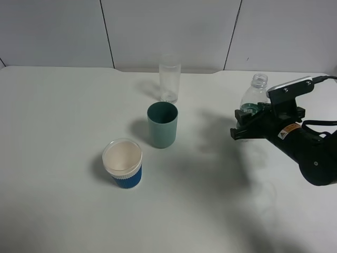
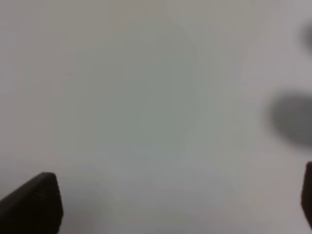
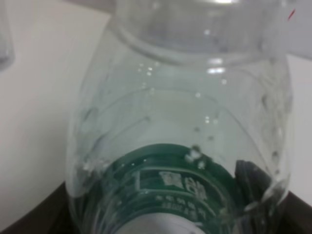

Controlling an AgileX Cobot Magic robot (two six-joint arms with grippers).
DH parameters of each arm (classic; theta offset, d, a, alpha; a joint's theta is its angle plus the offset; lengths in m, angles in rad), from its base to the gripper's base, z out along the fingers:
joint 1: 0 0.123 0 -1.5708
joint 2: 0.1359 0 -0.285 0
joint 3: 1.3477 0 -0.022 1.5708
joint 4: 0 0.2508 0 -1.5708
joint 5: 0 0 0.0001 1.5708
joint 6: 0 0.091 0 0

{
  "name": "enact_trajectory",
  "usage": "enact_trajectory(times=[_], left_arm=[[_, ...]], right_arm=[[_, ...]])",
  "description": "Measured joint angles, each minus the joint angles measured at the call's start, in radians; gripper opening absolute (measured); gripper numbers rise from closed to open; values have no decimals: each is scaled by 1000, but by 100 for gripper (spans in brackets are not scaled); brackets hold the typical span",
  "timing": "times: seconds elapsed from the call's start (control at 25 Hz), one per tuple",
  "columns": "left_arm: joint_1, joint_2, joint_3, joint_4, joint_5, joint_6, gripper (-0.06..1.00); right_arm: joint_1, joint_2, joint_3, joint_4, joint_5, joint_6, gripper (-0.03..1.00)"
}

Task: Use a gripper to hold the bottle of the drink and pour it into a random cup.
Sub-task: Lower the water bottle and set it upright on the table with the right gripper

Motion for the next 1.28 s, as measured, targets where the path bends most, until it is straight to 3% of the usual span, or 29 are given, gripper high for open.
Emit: enact_trajectory(times=[0.76, 1.28], left_arm=[[0, 0, 0, 0, 0, 0, 99], [0, 0, 0, 0, 1, 0, 99]], right_arm=[[0, 1, 0, 1, -26, 2, 57], [0, 1, -3, 74, -47, 1, 57]])
